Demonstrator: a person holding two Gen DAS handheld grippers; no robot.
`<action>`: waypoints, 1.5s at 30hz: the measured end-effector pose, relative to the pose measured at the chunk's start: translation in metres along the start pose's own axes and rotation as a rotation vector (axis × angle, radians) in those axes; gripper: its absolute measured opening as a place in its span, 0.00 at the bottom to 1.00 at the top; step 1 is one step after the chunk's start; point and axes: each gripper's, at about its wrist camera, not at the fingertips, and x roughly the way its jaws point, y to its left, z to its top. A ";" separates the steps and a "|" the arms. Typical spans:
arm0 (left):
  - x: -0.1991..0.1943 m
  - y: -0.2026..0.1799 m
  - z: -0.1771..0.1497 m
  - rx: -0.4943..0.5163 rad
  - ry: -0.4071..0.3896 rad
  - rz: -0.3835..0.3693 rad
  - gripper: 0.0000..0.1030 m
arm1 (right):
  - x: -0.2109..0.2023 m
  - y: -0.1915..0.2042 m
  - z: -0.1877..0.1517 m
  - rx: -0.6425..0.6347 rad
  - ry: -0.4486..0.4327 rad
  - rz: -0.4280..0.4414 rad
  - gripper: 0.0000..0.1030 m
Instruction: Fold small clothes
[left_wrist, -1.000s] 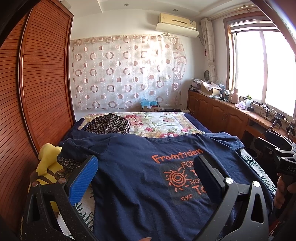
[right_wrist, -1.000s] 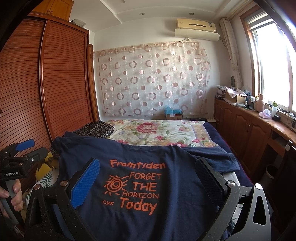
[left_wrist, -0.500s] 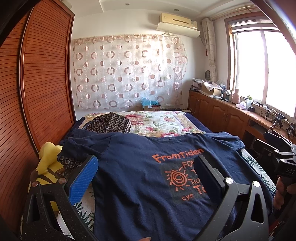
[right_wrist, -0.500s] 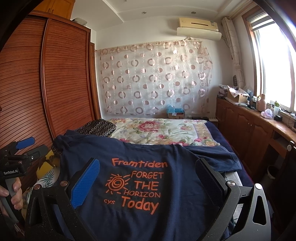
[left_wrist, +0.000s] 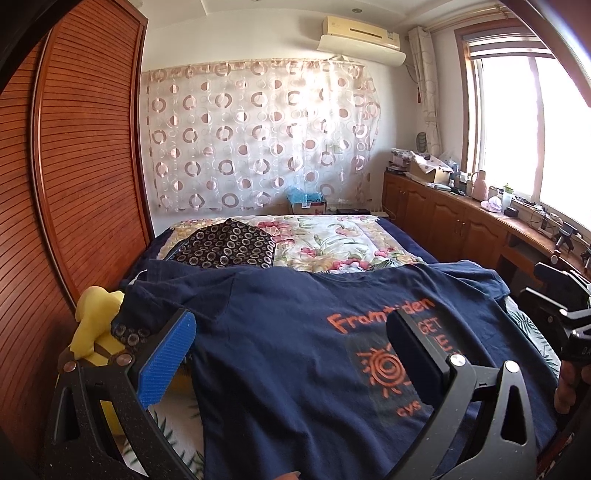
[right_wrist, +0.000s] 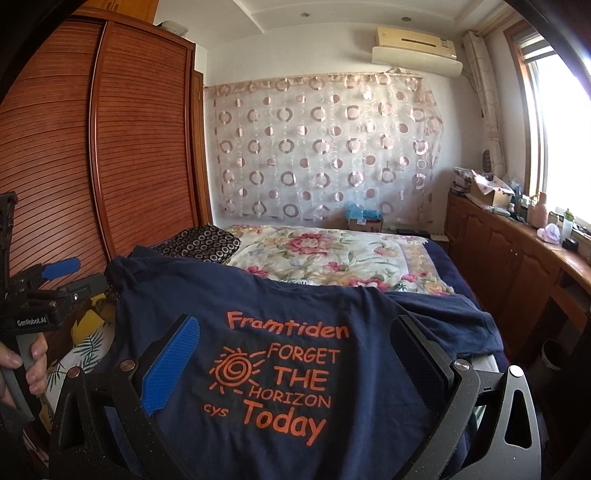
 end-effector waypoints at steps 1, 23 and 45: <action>0.005 0.004 0.003 0.002 0.001 0.001 1.00 | 0.003 0.001 0.001 -0.002 0.004 0.004 1.00; 0.054 0.111 0.008 -0.056 0.130 0.015 0.81 | 0.077 -0.005 0.026 -0.024 0.122 0.081 1.00; 0.100 0.160 0.000 -0.107 0.224 0.025 0.04 | 0.112 -0.013 0.038 -0.021 0.236 0.098 1.00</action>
